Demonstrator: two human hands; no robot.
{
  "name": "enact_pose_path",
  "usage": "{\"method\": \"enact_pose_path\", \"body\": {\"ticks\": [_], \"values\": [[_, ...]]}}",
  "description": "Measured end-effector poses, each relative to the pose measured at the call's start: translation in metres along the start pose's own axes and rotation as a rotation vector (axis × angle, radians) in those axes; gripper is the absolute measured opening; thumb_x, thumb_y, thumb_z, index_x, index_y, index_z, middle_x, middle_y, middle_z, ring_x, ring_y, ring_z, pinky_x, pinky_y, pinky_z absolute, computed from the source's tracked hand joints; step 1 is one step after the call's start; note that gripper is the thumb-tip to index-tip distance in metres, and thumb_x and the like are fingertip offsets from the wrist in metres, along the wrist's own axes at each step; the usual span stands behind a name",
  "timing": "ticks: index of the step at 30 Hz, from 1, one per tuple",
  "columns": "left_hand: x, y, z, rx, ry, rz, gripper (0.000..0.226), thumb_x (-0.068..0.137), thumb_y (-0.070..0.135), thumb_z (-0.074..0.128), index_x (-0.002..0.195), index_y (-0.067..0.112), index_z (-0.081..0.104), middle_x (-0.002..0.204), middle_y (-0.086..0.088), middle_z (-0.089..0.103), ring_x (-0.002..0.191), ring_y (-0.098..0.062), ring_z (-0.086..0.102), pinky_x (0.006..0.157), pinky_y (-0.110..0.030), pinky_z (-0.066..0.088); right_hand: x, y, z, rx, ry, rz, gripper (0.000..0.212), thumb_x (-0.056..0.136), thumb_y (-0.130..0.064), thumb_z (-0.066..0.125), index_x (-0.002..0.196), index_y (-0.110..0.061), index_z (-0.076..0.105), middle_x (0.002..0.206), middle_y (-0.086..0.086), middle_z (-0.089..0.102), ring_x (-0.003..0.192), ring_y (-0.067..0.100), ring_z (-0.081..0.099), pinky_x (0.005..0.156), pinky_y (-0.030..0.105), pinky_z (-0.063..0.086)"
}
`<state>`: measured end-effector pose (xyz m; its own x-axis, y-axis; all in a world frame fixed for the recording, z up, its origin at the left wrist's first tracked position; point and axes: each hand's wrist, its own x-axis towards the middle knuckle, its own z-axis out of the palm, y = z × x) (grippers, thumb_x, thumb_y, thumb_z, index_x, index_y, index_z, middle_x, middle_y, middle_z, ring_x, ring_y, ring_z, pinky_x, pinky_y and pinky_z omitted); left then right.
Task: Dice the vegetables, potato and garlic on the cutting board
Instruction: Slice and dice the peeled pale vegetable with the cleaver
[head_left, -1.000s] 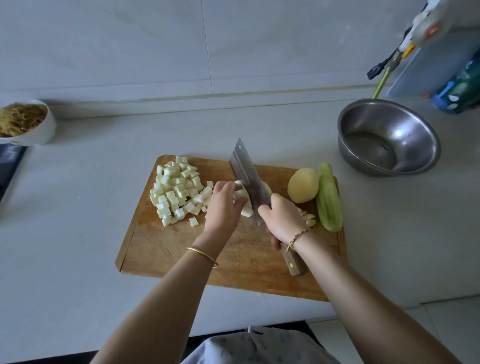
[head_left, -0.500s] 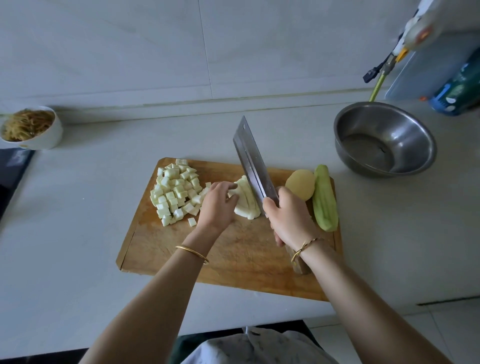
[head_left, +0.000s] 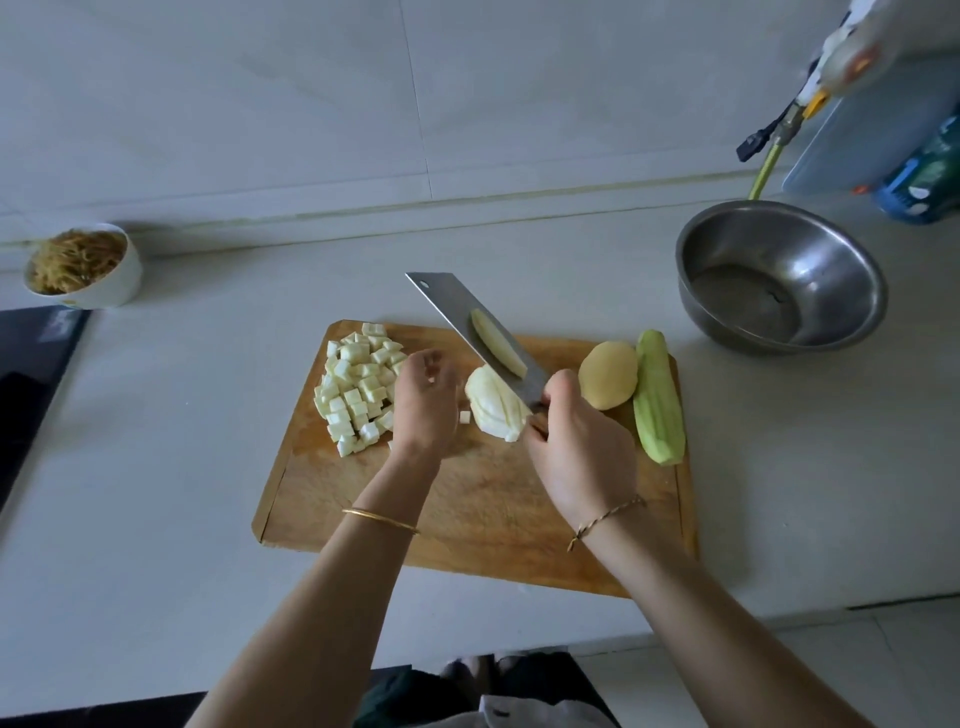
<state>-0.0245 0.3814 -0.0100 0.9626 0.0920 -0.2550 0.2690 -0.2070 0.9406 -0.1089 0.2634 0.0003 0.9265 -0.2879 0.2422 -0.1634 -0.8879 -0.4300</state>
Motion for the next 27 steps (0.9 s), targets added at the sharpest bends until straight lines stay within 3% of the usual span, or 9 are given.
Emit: {"method": "enact_pose_path", "body": {"ticks": [2,4,7,10,14,16,18,23,27], "values": [[0.006,0.013,-0.004,-0.034,0.211,0.116,0.019,0.095,0.017,0.048,0.108,0.005,0.054,0.095,0.001,0.05,0.079,-0.019,0.053,0.068,-0.025,0.05,0.002,0.0,-0.002,-0.049,0.008,0.017,0.042,0.064,-0.013,0.086,0.082,-0.008,0.048,0.057,0.003,0.059,0.04,0.028,0.056,0.04,0.015,0.012],[0.006,0.03,-0.008,0.114,0.271,0.35,0.017,0.091,0.018,0.055,0.108,0.014,0.056,0.103,0.005,0.046,0.087,-0.014,0.05,0.077,-0.019,0.045,0.002,-0.001,-0.005,-0.108,0.014,0.018,0.043,0.061,-0.013,0.087,0.081,-0.008,0.049,0.054,0.003,0.058,0.039,0.026,0.056,0.043,0.011,0.002],[0.006,0.05,-0.001,0.643,-0.114,0.694,0.041,0.084,0.019,0.061,0.124,0.026,0.06,0.128,0.003,0.049,0.115,-0.022,0.041,0.101,-0.034,0.035,0.006,-0.005,-0.009,-0.184,0.015,0.035,0.04,0.06,-0.014,0.087,0.081,-0.008,0.054,0.052,0.002,0.057,0.037,0.02,0.054,0.044,0.008,0.002],[0.01,0.052,0.003,1.012,-0.427,0.767,0.05,0.083,0.019,0.057,0.13,0.036,0.054,0.142,0.017,0.042,0.128,-0.02,0.027,0.103,-0.033,0.02,0.008,-0.007,-0.01,-0.204,-0.021,0.072,0.029,0.078,-0.021,0.076,0.089,-0.009,0.051,0.061,0.004,0.061,0.046,0.023,0.058,0.04,0.015,0.009],[0.024,0.052,-0.002,0.995,-0.519,0.934,0.039,0.084,0.006,0.058,0.116,0.028,0.065,0.125,0.012,0.057,0.115,-0.026,0.04,0.099,-0.038,0.031,0.01,-0.006,-0.015,-0.235,-0.074,0.11,0.025,0.092,-0.029,0.06,0.102,-0.01,0.047,0.076,0.003,0.064,0.064,0.025,0.064,0.041,0.021,0.015],[0.03,0.053,-0.007,0.919,-0.488,1.073,0.025,0.079,0.006,0.064,0.098,0.021,0.072,0.105,0.007,0.068,0.099,-0.032,0.051,0.084,-0.046,0.046,0.013,-0.007,-0.016,-0.208,-0.086,0.137,0.023,0.092,-0.028,0.057,0.104,-0.011,0.047,0.081,0.003,0.064,0.07,0.026,0.064,0.042,0.022,0.015],[0.034,0.051,-0.013,0.836,-0.393,1.162,0.02,0.079,0.011,0.063,0.094,0.018,0.074,0.099,0.004,0.071,0.093,-0.033,0.056,0.071,-0.04,0.051,0.018,-0.004,-0.016,-0.182,-0.085,0.172,0.023,0.092,-0.026,0.057,0.104,-0.01,0.046,0.085,0.003,0.064,0.076,0.029,0.064,0.043,0.024,0.015],[0.032,0.022,-0.033,0.713,-0.142,1.03,0.024,0.088,0.012,0.057,0.107,0.015,0.072,0.113,-0.01,0.062,0.104,-0.033,0.051,0.074,-0.034,0.048,0.038,0.011,-0.012,0.03,-0.081,0.32,0.016,0.09,-0.023,0.056,0.097,-0.014,0.044,0.083,0.002,0.065,0.074,0.031,0.066,0.052,0.032,0.04],[0.02,-0.016,-0.028,0.885,-0.265,0.866,0.033,0.073,-0.003,0.075,0.098,0.018,0.075,0.109,-0.015,0.058,0.099,-0.037,0.052,0.051,-0.037,0.051,0.053,0.022,-0.009,0.376,-0.085,0.427,0.022,0.086,-0.025,0.062,0.091,-0.013,0.044,0.075,0.0,0.059,0.064,0.032,0.062,0.058,0.048,0.056]]}}
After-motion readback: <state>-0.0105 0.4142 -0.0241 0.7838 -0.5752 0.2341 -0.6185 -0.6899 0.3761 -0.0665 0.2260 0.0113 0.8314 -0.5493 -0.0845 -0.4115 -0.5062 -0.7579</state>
